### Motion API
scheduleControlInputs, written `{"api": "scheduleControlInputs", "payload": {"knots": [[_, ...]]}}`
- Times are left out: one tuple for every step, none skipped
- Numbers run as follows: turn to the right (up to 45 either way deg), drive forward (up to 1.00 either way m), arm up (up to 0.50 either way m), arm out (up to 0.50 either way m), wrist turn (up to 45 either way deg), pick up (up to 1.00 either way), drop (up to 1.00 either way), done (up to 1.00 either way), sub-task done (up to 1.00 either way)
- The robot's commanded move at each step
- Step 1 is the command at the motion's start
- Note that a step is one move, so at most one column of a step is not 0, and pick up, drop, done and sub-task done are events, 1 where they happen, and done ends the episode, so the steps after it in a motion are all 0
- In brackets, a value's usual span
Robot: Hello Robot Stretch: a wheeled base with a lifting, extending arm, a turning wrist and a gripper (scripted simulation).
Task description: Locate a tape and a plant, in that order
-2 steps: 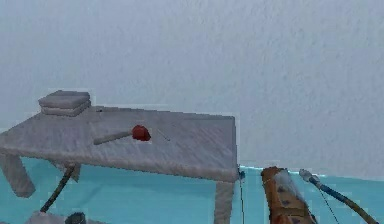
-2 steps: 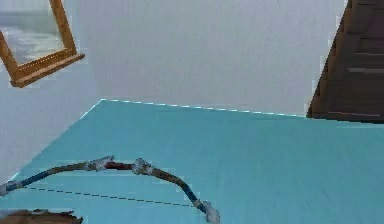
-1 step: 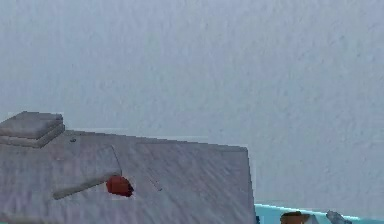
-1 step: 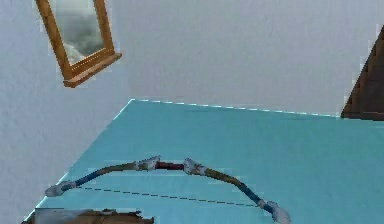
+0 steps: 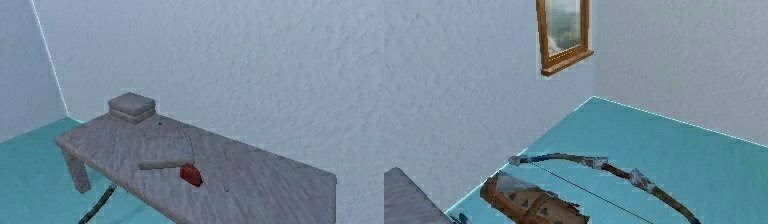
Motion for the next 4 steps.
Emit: {"api": "scheduleControlInputs", "payload": {"knots": [[0.0,0.00,0.00,0.00,0.0,0.00,0.00,0.00,1.00],[-45.0,0.00,0.00,0.00,0.0,0.00,0.00,0.00,0.00],[-45.0,0.00,0.00,0.00,0.0,0.00,0.00,0.00,0.00],[-27.0,0.00,0.00,0.00,0.0,0.00,0.00,0.00,0.00]]}}
